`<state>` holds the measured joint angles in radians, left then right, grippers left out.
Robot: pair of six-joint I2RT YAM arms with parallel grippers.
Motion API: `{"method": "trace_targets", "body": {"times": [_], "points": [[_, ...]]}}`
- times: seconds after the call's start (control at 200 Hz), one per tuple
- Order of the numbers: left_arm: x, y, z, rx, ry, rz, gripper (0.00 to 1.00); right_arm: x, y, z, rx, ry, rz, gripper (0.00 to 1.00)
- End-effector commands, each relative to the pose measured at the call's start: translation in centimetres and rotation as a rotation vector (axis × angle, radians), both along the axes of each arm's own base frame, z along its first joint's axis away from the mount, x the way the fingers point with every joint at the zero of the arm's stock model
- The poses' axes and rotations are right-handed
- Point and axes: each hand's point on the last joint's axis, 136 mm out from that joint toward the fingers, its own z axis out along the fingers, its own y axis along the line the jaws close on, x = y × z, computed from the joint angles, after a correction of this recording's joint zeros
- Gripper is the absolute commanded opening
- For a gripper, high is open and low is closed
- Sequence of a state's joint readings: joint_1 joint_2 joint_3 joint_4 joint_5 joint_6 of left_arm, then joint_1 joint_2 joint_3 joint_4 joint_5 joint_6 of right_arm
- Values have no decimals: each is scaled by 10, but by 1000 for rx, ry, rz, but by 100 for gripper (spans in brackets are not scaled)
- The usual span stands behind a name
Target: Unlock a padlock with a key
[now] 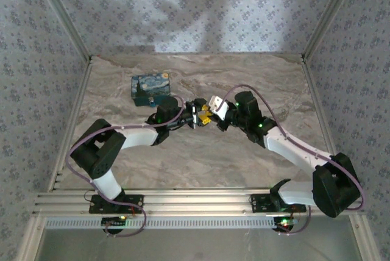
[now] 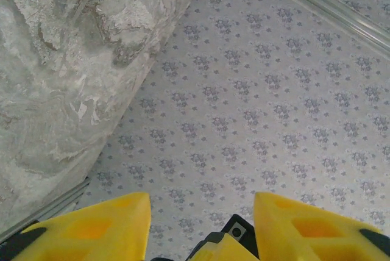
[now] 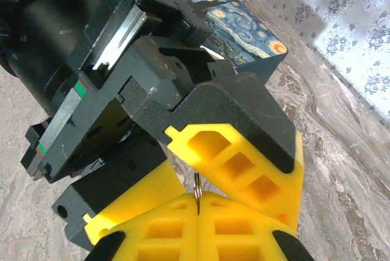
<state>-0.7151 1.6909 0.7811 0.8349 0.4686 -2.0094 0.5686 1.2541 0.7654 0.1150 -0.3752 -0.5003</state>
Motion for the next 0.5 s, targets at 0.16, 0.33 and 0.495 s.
{"method": "trace_targets", "body": {"times": [0.16, 0.33, 0.495], "points": [[-2, 0, 2, -20, -15, 11, 33, -12, -5, 9, 24, -1, -2, 0], [-3, 1, 0, -17, -12, 11, 25, -13, -6, 8, 21, 1, -6, 0], [-3, 1, -2, -8, -11, 11, 18, -12, -8, 11, 29, -8, -16, 0]]}}
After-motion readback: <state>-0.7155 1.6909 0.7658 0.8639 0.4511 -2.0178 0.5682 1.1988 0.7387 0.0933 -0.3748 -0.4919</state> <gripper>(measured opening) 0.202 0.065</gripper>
